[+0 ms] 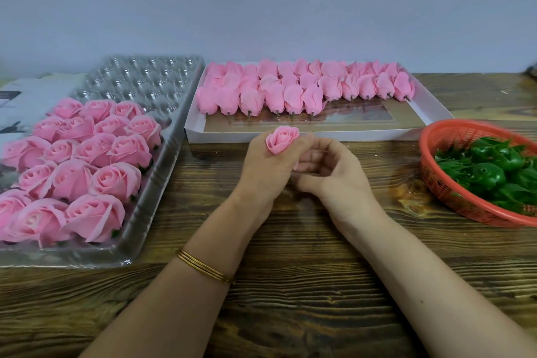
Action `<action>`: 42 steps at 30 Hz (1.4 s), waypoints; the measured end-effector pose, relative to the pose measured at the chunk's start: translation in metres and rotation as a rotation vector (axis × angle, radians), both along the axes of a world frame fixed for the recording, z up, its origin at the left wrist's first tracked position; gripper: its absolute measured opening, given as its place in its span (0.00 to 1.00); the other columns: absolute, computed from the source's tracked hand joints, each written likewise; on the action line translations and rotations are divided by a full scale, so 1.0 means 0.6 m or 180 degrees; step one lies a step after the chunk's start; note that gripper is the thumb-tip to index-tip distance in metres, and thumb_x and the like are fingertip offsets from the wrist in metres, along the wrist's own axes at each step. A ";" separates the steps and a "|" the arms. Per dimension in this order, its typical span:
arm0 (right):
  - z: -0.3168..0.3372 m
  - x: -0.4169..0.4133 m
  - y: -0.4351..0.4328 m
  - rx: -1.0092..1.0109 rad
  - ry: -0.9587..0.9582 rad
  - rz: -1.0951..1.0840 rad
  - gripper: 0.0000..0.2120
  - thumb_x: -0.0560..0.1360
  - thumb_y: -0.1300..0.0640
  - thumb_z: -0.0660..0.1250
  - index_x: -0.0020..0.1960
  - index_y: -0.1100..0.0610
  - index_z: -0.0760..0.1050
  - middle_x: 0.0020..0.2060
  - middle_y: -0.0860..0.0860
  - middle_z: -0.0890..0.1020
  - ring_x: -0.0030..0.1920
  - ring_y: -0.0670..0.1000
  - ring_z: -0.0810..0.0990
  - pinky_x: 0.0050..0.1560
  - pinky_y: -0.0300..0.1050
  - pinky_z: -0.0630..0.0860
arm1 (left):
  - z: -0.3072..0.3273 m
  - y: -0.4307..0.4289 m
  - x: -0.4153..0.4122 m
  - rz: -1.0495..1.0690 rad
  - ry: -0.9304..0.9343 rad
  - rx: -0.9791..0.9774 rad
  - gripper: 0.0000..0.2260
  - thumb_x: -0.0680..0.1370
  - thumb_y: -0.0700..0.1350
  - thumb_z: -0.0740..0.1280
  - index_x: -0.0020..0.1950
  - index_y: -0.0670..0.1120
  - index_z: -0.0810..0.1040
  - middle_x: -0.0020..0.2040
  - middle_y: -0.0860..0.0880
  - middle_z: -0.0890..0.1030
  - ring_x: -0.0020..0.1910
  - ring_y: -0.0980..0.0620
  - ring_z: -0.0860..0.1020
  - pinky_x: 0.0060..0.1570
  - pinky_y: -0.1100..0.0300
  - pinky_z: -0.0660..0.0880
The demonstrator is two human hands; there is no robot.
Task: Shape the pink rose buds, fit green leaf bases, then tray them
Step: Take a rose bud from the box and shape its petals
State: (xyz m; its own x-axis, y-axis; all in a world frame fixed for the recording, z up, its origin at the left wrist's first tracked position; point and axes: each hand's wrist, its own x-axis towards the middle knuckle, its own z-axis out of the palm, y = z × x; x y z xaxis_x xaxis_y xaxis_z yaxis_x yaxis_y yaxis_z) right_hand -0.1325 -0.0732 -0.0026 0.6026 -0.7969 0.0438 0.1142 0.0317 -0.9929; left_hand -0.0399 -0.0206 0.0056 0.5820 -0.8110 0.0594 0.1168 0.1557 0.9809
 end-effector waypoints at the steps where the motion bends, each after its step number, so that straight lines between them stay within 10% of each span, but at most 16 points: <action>1: -0.003 0.002 0.002 -0.0096 0.0058 -0.0009 0.23 0.64 0.81 0.69 0.51 0.59 0.74 0.37 0.48 0.81 0.37 0.42 0.80 0.42 0.38 0.79 | 0.000 -0.002 -0.002 0.0014 0.0099 -0.0006 0.08 0.77 0.37 0.70 0.37 0.44 0.79 0.37 0.41 0.79 0.39 0.46 0.79 0.44 0.48 0.79; 13: -0.007 0.005 0.014 -0.0742 0.0246 -0.0238 0.13 0.59 0.58 0.76 0.42 0.50 0.78 0.33 0.47 0.81 0.37 0.50 0.81 0.45 0.59 0.81 | 0.009 0.004 -0.003 -0.0188 0.0335 0.0060 0.02 0.75 0.34 0.70 0.45 0.37 0.77 0.40 0.38 0.74 0.38 0.47 0.75 0.40 0.58 0.78; 21: 0.004 -0.001 0.015 -0.0579 0.0104 0.0148 0.21 0.68 0.72 0.72 0.52 0.49 0.81 0.37 0.56 0.82 0.40 0.55 0.79 0.53 0.66 0.78 | 0.021 0.013 0.004 -0.0489 0.0433 0.0118 0.06 0.69 0.42 0.73 0.38 0.42 0.78 0.42 0.37 0.72 0.40 0.43 0.70 0.45 0.50 0.64; 30: 0.000 0.002 0.016 -0.0599 0.0143 0.0030 0.24 0.65 0.73 0.76 0.51 0.47 0.78 0.29 0.40 0.79 0.34 0.40 0.77 0.41 0.33 0.75 | 0.010 0.006 0.004 -0.0357 0.0270 0.0040 0.07 0.75 0.35 0.71 0.37 0.41 0.78 0.37 0.40 0.73 0.38 0.45 0.70 0.39 0.57 0.71; 34: -0.001 0.000 0.013 -0.0676 0.0124 -0.0085 0.24 0.64 0.74 0.74 0.47 0.47 0.79 0.33 0.47 0.81 0.36 0.44 0.80 0.39 0.37 0.79 | 0.006 0.006 0.010 -0.0608 0.0024 0.0073 0.17 0.74 0.33 0.71 0.27 0.48 0.78 0.30 0.47 0.75 0.34 0.51 0.73 0.39 0.59 0.74; 38: 0.002 -0.004 0.011 -0.0638 0.0040 0.0104 0.22 0.66 0.75 0.72 0.50 0.51 0.81 0.39 0.55 0.85 0.41 0.45 0.81 0.46 0.39 0.79 | 0.009 0.010 0.013 -0.0730 0.0106 0.0081 0.02 0.75 0.32 0.70 0.46 0.36 0.79 0.37 0.44 0.78 0.38 0.51 0.76 0.41 0.62 0.77; 42: 0.004 -0.007 0.008 -0.0466 -0.0079 0.0324 0.18 0.68 0.77 0.70 0.48 0.56 0.81 0.41 0.60 0.84 0.44 0.46 0.81 0.52 0.39 0.78 | 0.012 0.013 0.015 -0.0803 0.0021 0.0090 0.09 0.76 0.33 0.68 0.55 0.32 0.78 0.43 0.40 0.78 0.42 0.49 0.76 0.45 0.61 0.76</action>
